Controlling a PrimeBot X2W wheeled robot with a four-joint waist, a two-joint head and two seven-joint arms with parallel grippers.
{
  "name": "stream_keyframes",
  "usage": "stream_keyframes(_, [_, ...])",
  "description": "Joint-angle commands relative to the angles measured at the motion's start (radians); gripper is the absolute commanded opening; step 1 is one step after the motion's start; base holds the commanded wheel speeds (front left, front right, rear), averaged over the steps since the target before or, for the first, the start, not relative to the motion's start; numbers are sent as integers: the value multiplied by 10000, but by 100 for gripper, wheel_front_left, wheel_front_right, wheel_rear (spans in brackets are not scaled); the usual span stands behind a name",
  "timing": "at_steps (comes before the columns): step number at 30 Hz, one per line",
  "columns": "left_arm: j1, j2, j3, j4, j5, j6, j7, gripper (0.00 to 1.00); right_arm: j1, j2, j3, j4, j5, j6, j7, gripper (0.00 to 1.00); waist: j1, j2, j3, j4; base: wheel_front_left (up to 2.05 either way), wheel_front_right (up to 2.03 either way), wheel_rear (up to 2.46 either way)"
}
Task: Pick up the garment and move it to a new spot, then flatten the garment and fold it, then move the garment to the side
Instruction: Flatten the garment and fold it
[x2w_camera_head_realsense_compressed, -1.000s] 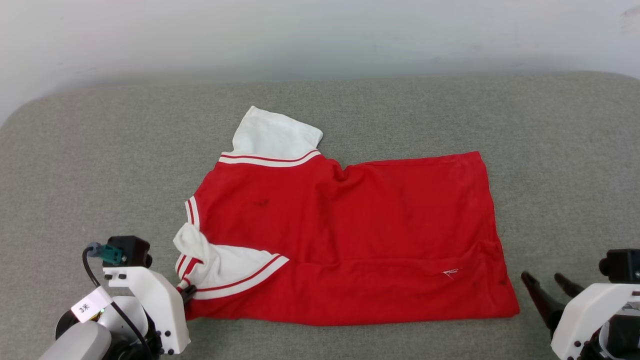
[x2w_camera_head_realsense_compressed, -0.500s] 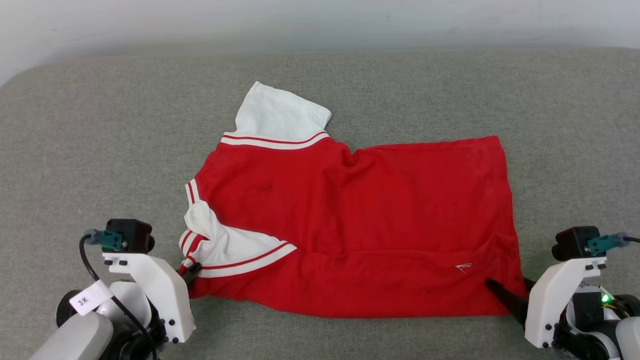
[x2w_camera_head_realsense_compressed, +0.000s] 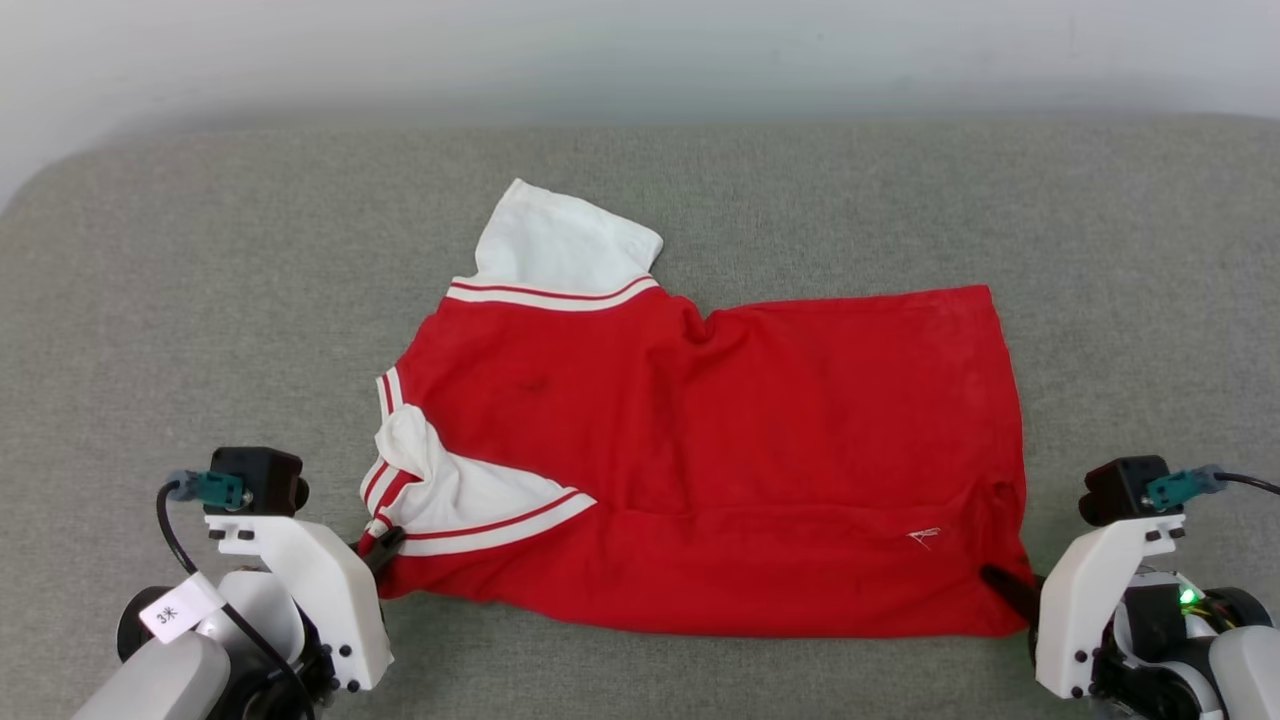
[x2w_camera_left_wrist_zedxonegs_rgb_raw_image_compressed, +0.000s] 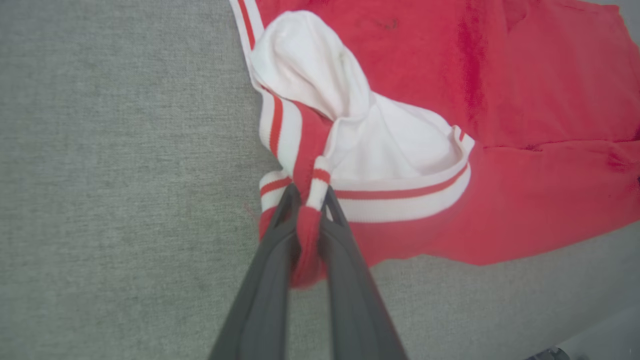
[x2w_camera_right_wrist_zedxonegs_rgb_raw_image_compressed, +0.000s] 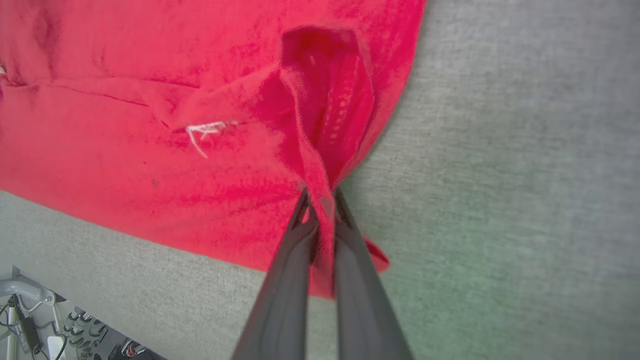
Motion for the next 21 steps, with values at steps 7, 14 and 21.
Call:
stream_keyframes(7, [485,16,-106,-32,10,-48,-247,0,528,-208,-252,-452,42,-21,59,0,-1,0,-1041,159,0,0,0])
stream_keyframes(14, [1623,375,-1,-541,-200,441,-201,0,1766,-58,-677,-1142,-21,-19,317,0,-1,0,-1923,233,0,0,0])
stream_keyframes(21, [2875,326,196,-580,-807,721,-358,0,3026,494,-1226,-1572,-308,-21,506,0,-1,0,-2104,181,0,0,0])
